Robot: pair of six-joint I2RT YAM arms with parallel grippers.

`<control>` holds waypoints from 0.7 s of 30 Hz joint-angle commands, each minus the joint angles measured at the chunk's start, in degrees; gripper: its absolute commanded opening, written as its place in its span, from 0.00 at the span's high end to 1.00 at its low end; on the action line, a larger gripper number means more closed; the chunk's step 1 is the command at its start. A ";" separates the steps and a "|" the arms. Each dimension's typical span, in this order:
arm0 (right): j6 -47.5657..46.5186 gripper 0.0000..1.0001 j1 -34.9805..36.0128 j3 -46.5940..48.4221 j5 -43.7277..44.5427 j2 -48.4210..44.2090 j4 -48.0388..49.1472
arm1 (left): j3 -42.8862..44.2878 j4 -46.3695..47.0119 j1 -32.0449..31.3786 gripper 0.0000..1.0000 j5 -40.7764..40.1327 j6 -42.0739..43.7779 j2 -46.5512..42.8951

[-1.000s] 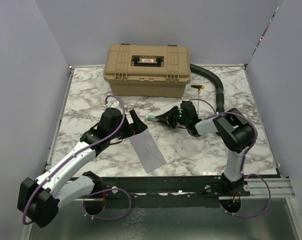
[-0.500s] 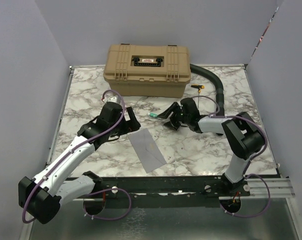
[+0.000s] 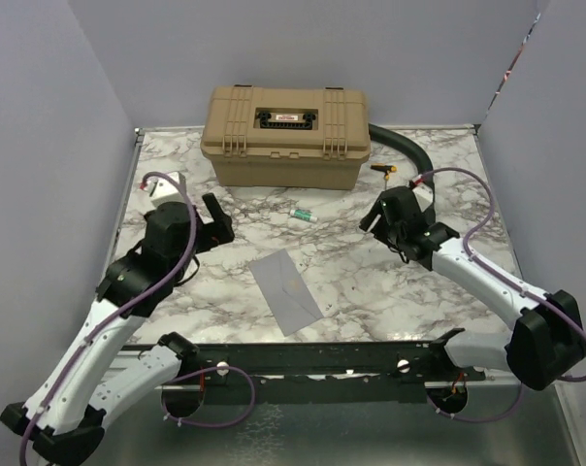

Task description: Place the letter into the envelope and seal it

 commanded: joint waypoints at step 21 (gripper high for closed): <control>-8.75 0.12 -0.25 23.93 25.24 -21.86 -47.97 | 22.70 -9.90 0.30 0.01 -23.00 18.09 -5.75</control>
